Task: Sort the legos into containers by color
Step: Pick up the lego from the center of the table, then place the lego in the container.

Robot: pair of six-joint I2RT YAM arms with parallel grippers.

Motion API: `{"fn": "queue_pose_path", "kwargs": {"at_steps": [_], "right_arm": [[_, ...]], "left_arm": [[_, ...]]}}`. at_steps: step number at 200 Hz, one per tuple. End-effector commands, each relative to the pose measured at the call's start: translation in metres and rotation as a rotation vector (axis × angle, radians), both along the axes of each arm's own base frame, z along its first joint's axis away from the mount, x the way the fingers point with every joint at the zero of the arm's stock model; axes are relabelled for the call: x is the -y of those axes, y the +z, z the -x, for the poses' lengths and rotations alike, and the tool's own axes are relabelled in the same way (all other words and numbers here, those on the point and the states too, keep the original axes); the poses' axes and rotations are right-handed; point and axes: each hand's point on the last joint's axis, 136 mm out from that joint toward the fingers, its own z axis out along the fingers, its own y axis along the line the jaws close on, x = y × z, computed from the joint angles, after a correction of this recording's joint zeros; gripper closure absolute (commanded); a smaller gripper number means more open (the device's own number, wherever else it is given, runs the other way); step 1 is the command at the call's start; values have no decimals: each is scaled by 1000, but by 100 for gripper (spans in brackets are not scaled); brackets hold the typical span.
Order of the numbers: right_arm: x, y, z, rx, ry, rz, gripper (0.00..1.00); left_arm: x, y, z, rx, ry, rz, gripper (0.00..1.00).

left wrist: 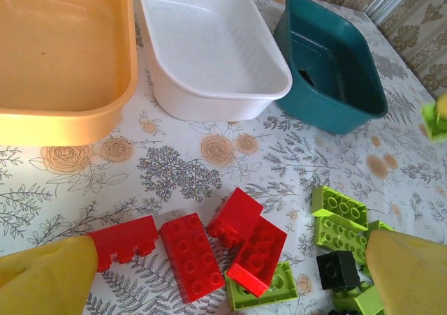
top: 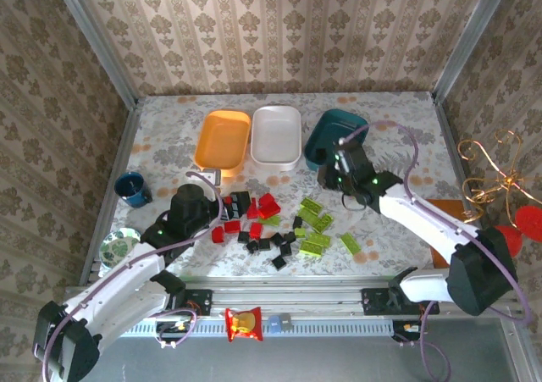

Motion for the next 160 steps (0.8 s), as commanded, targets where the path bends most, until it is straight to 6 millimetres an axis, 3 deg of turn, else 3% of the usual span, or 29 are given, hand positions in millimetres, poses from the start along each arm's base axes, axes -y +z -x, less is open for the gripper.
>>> {"fn": "queue_pose_path", "kwargs": {"at_steps": [1,22,53,88,114,138,160], "right_arm": [[-41,9,-24,26,159,10,76],[-70,12,-66,37,181,-13,76],[-94,-12,-121,15,165,30,77],[-110,-26,-159,-17,141,30,70],[-111,-22,-168,-29,139,67,41],[-101,1,-159,28,128,68,35],[-86,22,-135,72,110,44,34]], "left_arm": [[-3,3,1,14,4,-18,0],[-3,3,2,6,2,-18,0],[-7,0,7,-5,14,-15,0],[-12,1,11,-13,20,-19,0],[-12,5,12,-8,19,-21,0],[-11,5,12,-6,18,-14,0],[-10,4,11,-5,16,-10,0]]}}
